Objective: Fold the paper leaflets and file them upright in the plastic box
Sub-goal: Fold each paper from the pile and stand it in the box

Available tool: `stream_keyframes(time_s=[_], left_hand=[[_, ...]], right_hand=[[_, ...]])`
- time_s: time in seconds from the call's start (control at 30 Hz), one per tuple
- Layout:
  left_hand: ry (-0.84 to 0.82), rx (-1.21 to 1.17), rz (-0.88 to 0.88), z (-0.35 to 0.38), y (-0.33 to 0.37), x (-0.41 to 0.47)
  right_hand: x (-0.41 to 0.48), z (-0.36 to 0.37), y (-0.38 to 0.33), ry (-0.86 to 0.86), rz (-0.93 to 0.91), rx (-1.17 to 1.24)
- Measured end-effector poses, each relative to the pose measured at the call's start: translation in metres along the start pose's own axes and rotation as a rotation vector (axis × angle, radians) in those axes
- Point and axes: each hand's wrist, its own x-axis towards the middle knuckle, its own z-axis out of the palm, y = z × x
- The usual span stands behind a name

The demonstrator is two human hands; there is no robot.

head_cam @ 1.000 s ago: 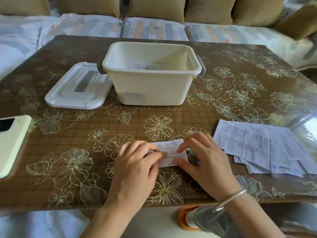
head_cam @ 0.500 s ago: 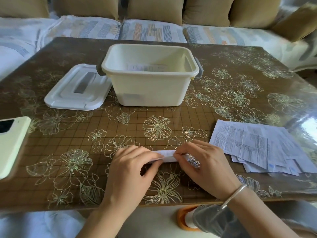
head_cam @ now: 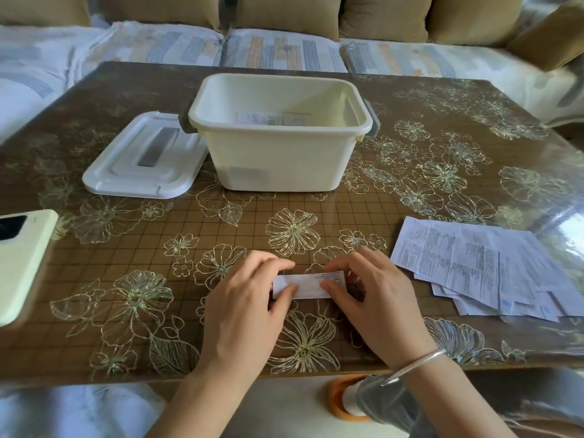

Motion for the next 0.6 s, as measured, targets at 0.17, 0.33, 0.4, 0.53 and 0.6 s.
stream_keyframes(time_s=[0.17, 0.33, 0.4, 0.53, 0.6], left_hand=[[0.070, 0.054, 0.037, 0.002, 0.002, -0.001], [0.117, 0.123, 0.147, 0.003, 0.002, 0.000], [0.108, 0.083, 0.122, 0.006, 0.001, 0.000], [0.096, -0.028, 0.042, 0.009, -0.001, 0.000], [0.076, -0.047, 0.024, 0.008, 0.000, 0.001]], right_hand=[[0.005, -0.004, -0.006, -0.076, 0.081, -0.049], [0.020, -0.015, -0.017, -0.302, 0.154, -0.136], [0.030, -0.020, -0.020, -0.401, 0.190, -0.145], [0.048, -0.026, -0.024, -0.590, 0.233, -0.184], [0.054, -0.026, -0.024, -0.642, 0.210, -0.217]])
